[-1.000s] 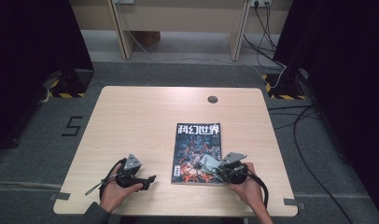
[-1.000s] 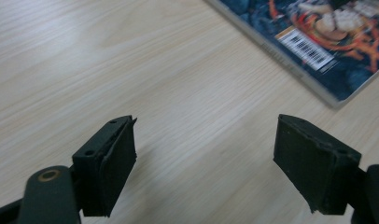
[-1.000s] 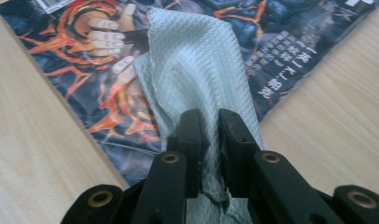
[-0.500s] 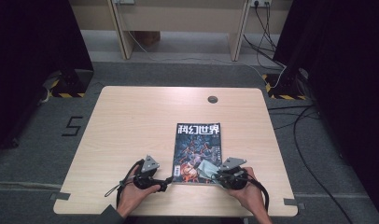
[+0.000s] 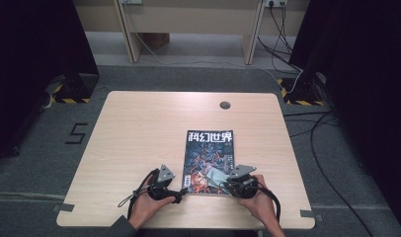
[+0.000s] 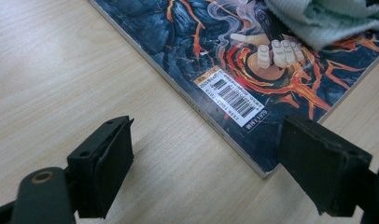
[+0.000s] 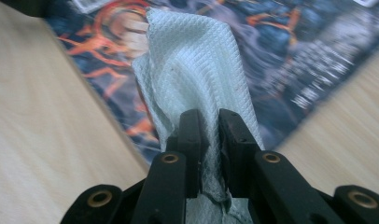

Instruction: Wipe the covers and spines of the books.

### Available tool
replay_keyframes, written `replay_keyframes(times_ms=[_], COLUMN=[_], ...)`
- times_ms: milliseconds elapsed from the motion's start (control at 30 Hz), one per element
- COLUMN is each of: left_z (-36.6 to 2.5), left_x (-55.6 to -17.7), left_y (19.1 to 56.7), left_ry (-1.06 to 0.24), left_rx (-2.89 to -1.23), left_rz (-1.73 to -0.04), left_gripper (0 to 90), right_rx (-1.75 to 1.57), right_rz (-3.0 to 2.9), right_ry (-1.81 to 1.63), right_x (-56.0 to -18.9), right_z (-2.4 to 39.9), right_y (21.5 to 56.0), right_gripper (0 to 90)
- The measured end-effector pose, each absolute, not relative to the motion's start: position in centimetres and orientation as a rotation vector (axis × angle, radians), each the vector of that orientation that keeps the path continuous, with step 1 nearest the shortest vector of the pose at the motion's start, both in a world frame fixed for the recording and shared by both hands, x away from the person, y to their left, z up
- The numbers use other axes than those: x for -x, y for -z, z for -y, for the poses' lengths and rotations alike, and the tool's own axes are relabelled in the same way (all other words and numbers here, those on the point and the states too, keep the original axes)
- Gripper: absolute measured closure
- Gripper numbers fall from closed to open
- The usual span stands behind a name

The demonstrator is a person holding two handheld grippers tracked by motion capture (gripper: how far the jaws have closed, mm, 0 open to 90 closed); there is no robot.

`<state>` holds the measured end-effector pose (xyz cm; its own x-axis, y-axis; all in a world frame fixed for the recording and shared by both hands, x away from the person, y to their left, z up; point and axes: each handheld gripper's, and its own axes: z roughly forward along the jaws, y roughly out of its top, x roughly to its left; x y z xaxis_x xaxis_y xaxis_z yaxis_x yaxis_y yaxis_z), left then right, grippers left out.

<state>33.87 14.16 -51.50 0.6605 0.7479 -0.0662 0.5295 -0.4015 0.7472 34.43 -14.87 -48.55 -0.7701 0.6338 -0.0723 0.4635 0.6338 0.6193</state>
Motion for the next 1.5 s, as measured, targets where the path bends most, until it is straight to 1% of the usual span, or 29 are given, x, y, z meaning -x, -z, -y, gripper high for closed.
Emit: replay_keyframes(times_ms=[100, 200, 300, 567, 800, 1500], left_z=[-14.2, -14.3, -14.3, -14.4, -14.5, -14.6], left_x=[-33.8, -33.9, -33.8, -33.8, -33.9, -34.0], left_y=[51.5, 51.5, 51.6, 51.7, 51.8, 51.9], left_ry=[-0.359, -0.351, -0.348, -0.338, -0.33, -0.311], left_rx=[-2.1, -2.096, -2.088, -2.079, -2.072, -2.059], left_rz=[-0.988, -0.991, -0.994, -0.999, -1.003, -1.004], left_gripper=[17.3, 17.4, 17.7, 17.8, 17.6, 17.2], right_rx=[-0.825, -0.802, -0.824, -0.891, -0.973, -1.053], right_rz=[-2.608, -2.623, -2.623, -2.57, -2.515, -2.432], right_ry=[-0.873, -0.87, -0.903, -0.846, -0.821, -0.734], right_x=[-33.8, -33.5, -33.8, -34.6, -36.4, -43.5], right_z=[13.1, 12.4, 12.8, 14.6, 16.4, 16.3], right_y=[48.6, 48.7, 48.8, 48.7, 48.6, 48.6], right_gripper=[80.0, 80.0, 80.2, 80.2, 80.1, 79.7])
